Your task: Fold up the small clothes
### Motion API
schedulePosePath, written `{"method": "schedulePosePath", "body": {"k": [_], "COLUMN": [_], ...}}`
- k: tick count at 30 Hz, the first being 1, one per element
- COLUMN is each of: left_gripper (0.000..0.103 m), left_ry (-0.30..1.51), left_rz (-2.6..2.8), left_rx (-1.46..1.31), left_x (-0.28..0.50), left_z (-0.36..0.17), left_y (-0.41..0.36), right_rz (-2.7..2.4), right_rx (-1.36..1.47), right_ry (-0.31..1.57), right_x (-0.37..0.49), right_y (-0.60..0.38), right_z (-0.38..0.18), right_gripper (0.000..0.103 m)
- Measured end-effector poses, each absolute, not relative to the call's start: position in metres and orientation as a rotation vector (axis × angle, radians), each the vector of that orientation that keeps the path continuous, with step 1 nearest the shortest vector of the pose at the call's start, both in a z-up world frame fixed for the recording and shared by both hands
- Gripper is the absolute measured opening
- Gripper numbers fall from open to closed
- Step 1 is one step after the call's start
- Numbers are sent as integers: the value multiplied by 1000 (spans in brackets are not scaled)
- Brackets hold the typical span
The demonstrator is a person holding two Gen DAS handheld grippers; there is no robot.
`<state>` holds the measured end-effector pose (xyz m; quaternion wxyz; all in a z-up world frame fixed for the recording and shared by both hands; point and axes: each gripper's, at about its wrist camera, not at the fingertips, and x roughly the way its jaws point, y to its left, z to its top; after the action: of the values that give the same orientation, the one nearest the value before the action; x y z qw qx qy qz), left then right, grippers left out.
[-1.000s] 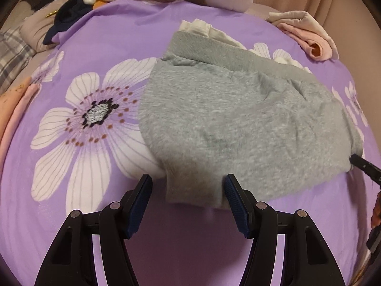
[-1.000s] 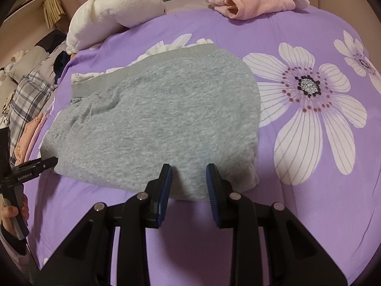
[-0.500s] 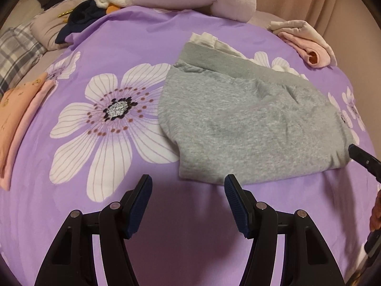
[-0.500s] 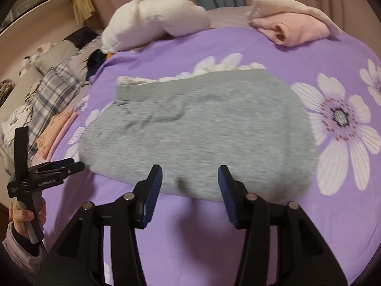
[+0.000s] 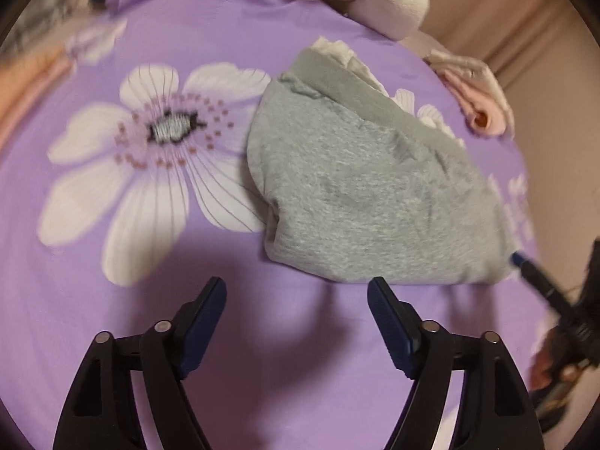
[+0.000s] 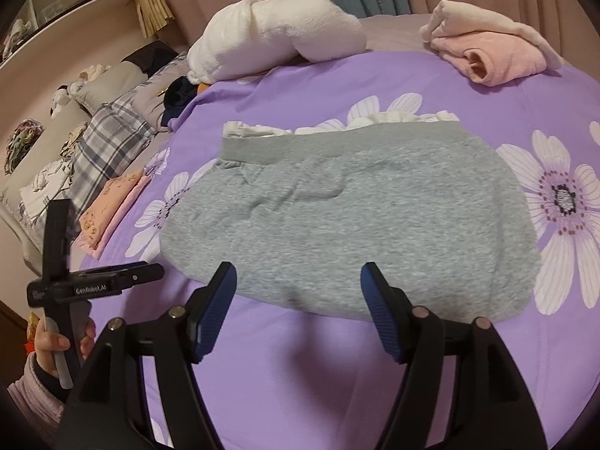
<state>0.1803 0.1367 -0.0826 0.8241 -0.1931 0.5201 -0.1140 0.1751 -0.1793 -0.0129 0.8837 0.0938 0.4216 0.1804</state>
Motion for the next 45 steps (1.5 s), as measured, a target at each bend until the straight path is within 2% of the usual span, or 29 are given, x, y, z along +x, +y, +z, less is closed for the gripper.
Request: {"method": "schedulePosePath", "body": {"k": [8, 13, 16, 19, 26, 38, 40, 42, 45], "left_gripper": [77, 77, 77, 77, 78, 78, 73, 56, 36], "left_ry": [1095, 1071, 1062, 1056, 1051, 1037, 1038, 1051, 1071], "left_rz": [-365, -389, -413, -437, -463, -419, -395, -367, -337], "left_rx": [-767, -810, -822, -855, -873, -822, -784, -717, -674], "left_x": [186, 193, 203, 214, 246, 279, 283, 286, 286], "left_z": [-106, -111, -112, -117, -119, -115, -112, -111, -114], "left_y": [172, 176, 173, 171, 163, 155, 151, 146, 145], "right_rz": [413, 425, 435, 445, 460, 436, 425, 410, 403], "right_rx": [143, 62, 60, 82, 76, 101, 95, 72, 21], "right_ry": [884, 898, 900, 896, 879, 859, 893, 943, 1011], "right_x": [184, 192, 203, 215, 235, 272, 278, 285, 292], "right_y": [-158, -140, -131, -123, -100, -85, -83, -81, -76], "right_z": [-21, -29, -32, -33, -34, -35, -44, -57, -74], "right_gripper": [70, 47, 38, 32, 28, 27, 27, 27, 25]}}
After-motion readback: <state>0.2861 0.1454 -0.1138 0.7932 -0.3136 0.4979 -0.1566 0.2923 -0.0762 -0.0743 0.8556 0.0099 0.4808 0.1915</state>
